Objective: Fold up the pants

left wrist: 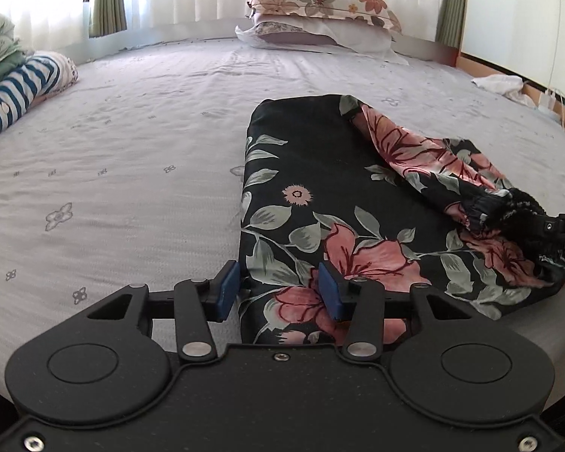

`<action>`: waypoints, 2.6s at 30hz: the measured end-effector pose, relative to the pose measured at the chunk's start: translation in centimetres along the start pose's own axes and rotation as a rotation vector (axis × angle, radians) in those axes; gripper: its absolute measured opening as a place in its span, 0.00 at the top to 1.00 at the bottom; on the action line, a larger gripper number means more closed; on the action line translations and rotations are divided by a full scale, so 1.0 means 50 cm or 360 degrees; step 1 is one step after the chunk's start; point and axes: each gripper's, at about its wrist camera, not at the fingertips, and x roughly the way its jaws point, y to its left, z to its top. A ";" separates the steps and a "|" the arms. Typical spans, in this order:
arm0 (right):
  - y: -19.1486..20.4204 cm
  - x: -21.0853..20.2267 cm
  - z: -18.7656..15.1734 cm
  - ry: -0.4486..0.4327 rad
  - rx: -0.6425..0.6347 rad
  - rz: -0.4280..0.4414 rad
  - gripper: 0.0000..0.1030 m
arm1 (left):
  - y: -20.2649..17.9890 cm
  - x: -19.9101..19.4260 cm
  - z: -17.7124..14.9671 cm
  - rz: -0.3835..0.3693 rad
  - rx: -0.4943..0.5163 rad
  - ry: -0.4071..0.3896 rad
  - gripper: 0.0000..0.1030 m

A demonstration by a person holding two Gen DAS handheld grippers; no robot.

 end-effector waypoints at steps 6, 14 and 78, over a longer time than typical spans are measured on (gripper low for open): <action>0.007 -0.026 0.003 -0.0054 -0.0116 -0.0073 0.25 | 0.000 -0.002 -0.001 -0.0002 0.0009 0.0002 0.57; 0.095 -0.047 0.023 -0.0166 -0.0499 0.0009 0.12 | 0.005 0.000 -0.006 -0.0005 0.0016 -0.0009 0.57; 0.001 -0.014 -0.035 -0.0033 -0.0376 0.0029 0.36 | 0.002 0.000 0.020 -0.0033 0.0058 0.0074 0.50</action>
